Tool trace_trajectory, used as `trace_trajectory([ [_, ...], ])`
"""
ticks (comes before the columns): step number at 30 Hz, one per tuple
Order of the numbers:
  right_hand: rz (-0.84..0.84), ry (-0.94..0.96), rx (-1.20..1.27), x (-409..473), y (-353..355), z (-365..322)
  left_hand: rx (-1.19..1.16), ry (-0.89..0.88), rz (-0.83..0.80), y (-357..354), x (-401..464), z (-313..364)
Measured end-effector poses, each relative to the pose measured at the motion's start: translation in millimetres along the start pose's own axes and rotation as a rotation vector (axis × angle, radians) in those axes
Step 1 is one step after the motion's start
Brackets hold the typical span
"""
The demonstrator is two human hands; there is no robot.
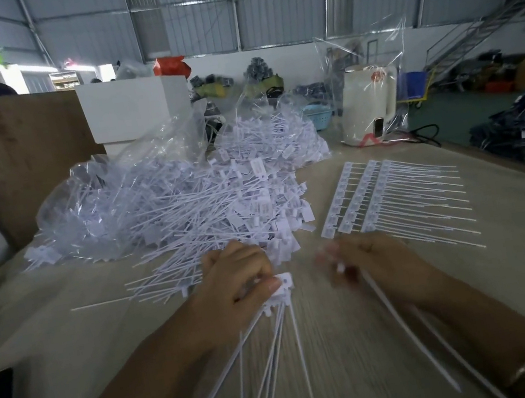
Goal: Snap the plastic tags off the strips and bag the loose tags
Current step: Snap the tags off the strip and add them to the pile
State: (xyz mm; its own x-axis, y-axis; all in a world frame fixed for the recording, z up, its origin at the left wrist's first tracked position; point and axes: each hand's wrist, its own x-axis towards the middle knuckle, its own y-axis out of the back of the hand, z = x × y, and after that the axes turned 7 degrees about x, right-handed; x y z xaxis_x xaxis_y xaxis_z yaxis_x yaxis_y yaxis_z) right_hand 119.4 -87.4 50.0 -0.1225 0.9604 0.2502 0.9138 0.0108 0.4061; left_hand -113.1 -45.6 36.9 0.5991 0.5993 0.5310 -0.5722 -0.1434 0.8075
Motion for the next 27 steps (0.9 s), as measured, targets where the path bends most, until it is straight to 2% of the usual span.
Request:
trace_trajectory([
  [2, 0.126, -0.021, 0.024, -1, 18, 5, 0.01, 0.04, 0.046, 5, -4, -11],
  [3, 0.121, -0.001, -0.061, -2, 21, 8, 0.073, 0.065, 0.049, 7, -5, -14],
  [6, 0.009, 0.114, -0.352, -6, 4, 8, 0.287, 0.074, 0.005, 2, -2, -10],
  [10, -0.061, 0.254, -0.522, -4, -30, 1, 0.205, 0.064, 0.099, -8, 3, 6],
  [13, -0.081, 0.328, -0.444, -4, -39, 0, 0.144, 0.067, 0.026, -16, 6, 16],
  [16, -0.114, 0.249, -0.3, -4, -26, 1, 0.167, 0.126, -0.026, -17, 7, 15],
  [19, -0.12, 0.236, -0.418, -3, -12, 8, 0.158, 0.18, -0.024, -14, 5, 10],
  [24, -0.092, 0.316, -0.495, 0, -20, 11, 0.174, 0.103, -0.05, -16, 4, 12],
  [27, -0.131, 0.311, -0.543, 1, -20, 11, 0.18, 0.077, -0.039, -13, 6, 12],
])
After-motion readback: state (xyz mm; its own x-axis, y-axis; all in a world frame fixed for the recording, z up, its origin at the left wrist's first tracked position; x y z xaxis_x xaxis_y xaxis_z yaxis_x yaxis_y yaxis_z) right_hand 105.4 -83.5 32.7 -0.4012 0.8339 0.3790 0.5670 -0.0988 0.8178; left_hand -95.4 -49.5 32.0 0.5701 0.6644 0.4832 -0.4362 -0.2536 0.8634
